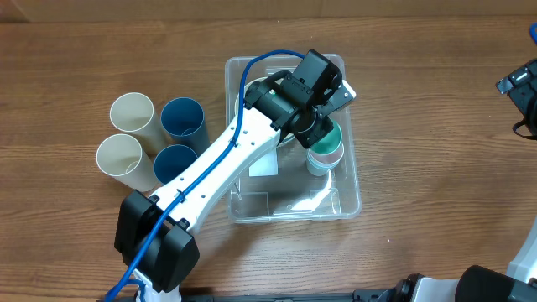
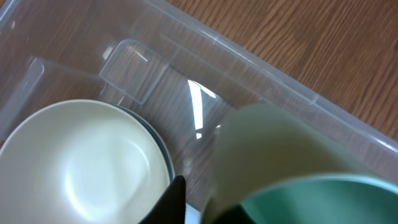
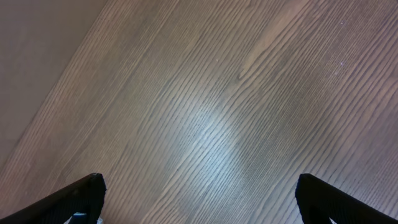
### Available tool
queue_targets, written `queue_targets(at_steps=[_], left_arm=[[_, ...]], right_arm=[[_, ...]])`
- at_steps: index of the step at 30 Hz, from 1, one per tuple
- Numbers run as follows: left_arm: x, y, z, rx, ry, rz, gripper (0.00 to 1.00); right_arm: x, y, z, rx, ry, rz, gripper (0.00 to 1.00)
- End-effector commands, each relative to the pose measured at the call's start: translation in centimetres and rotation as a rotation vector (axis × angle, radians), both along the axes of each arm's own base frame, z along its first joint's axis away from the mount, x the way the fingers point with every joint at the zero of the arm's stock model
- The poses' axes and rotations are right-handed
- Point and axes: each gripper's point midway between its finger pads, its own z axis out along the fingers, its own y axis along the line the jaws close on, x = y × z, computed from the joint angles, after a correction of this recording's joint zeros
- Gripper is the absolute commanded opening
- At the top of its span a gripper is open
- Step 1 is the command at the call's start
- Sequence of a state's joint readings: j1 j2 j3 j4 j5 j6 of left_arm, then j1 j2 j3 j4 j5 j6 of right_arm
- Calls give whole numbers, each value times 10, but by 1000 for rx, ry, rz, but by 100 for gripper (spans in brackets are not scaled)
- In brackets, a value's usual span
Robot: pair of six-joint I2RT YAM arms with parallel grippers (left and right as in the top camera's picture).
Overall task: Pack container
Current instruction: 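Grasp the mint cup and lower it onto the nested cups, then reach the left gripper to a tall cream cup and grasp it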
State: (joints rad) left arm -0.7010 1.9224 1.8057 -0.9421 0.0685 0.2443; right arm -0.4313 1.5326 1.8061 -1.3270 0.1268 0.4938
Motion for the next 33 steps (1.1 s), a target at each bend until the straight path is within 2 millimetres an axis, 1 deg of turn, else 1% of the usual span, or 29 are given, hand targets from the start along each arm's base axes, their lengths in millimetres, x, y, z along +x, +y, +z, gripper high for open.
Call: queue_targets(at_steps=[1,2,3,5,6,8,9,10,11,12,14,15,16,18,20,21,23,25,27,29,32,33], left_arm=[[18,12,7,60,-75,104,61],[23,19,18,72,-107,153,62],[28,30,45,76,-154,217,62],[29,46,82,58,-193,282,62],[29,60,106,48,-219,338,62],[30,107,150,38,-268,506,66],[30,134,165,30,-276,593,70],[29,156,174,19,-271,661,71],[27,184,180,8,-254,756,72],[25,215,181,4,-232,861,75],[18,277,172,7,-142,1050,76],[14,307,161,-9,-63,1131,76],[13,322,154,-36,-11,1171,76],[15,357,130,-111,122,1245,73],[16,380,107,-127,216,1293,68],[13,393,89,-115,277,1332,67],[10,407,63,-76,353,1354,67],[11,415,36,-36,416,1337,66],[19,412,11,-35,460,1287,65],[22,414,-7,-12,490,1286,63],[26,416,-29,6,520,1283,62],[29,416,-39,12,532,1276,59]], right_arm=[[1,0,2,-3,-8,2,100],[1,0,2,-3,-9,1,100],[2,0,2,-3,-9,2,100],[1,0,2,-3,-8,1,100],[1,0,2,-3,-9,1,100],[1,0,2,-3,-8,2,100],[2,0,2,-3,-9,2,100],[1,0,2,-3,-9,1,100],[2,0,2,-3,-9,2,100],[1,0,2,-3,-8,2,100],[1,0,2,-3,-8,2,100],[2,0,2,-3,-9,2,100],[2,0,2,-3,-9,2,100],[1,0,2,-3,-8,2,100],[1,0,2,-3,-9,1,100],[1,0,2,-3,-8,2,100],[1,0,2,-3,-8,2,100],[1,0,2,-3,-8,1,100],[1,0,2,-3,-8,2,100],[1,0,2,-3,-8,1,100],[1,0,2,-3,-8,2,100],[1,0,2,-3,-8,2,100]])
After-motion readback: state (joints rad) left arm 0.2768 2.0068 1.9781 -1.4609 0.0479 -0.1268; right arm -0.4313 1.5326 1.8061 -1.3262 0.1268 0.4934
